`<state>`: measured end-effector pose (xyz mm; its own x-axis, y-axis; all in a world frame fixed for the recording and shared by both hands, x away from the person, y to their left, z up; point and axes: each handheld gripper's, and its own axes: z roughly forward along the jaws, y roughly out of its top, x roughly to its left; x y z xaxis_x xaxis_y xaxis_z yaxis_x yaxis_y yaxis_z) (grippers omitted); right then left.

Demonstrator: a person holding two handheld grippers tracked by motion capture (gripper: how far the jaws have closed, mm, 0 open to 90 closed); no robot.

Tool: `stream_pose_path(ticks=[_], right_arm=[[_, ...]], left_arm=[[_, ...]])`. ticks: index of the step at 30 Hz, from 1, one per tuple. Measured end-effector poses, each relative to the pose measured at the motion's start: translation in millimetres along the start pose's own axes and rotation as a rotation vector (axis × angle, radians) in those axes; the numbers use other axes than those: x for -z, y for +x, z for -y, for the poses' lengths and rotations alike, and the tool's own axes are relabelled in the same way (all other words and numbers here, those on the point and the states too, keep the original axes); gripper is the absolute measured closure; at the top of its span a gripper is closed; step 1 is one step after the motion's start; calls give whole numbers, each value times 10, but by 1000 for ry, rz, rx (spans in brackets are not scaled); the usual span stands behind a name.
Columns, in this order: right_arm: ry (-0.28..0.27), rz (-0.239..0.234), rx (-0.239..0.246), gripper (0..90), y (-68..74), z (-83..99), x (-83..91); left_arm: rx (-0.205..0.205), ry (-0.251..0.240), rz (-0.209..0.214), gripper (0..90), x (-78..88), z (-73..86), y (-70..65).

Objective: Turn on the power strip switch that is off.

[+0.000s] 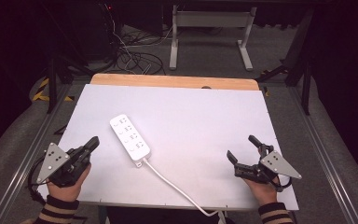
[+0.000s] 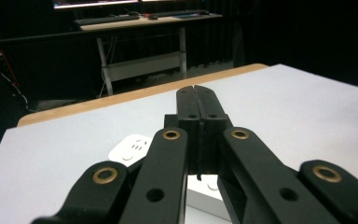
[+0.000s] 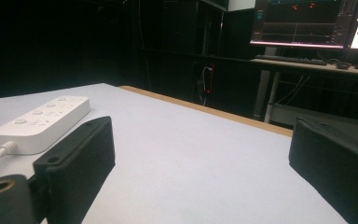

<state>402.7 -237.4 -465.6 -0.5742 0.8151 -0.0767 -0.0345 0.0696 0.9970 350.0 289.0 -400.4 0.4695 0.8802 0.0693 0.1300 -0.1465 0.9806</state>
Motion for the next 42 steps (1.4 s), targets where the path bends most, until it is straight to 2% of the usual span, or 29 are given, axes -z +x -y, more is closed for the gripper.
stream_pose_path(ticks=[4,8,11,13,16,18,20,23,24,25,27,30,36,39,42], right_arm=[[1,-1,1,75,-2,-1,-1],[5,0,4,76,-2,1,-6],[2,-1,-1,75,-3,-3,0],[2,-1,0,75,-4,-3,1],[8,-4,2,75,-4,-1,-2],[9,-3,2,75,-2,0,-3],[10,-3,3,76,-5,0,-4],[14,-4,3,77,-4,1,-9],[17,-8,4,78,-3,3,-11],[17,-8,4,78,-3,3,-11],[20,-5,9,78,-5,5,-12],[20,-7,6,79,-3,4,-10],[22,-6,7,80,-5,5,-13],[22,-5,8,80,-4,4,-10],[22,-4,9,80,-6,4,-6]], left_arm=[[-25,37,30,900,-122,-106,-20],[-73,121,59,900,-347,-227,-110],[-104,192,102,900,-520,-301,-204],[-130,258,132,900,-639,-334,-264],[-152,416,163,900,-845,-321,-315],[-160,510,174,900,-978,-260,-331],[-183,595,153,900,-1098,-184,-337],[-164,688,138,900,-1238,-96,-306],[-140,743,146,900,-1300,-58,-274],[-140,743,146,900,-1300,-58,-274],[-119,795,150,900,-1358,-10,-241],[-113,813,152,900,-1388,14,-231],[-107,827,159,900,-1450,58,-250],[-118,834,141,900,-1453,83,-247],[-108,830,140,900,-1445,90,-243]])
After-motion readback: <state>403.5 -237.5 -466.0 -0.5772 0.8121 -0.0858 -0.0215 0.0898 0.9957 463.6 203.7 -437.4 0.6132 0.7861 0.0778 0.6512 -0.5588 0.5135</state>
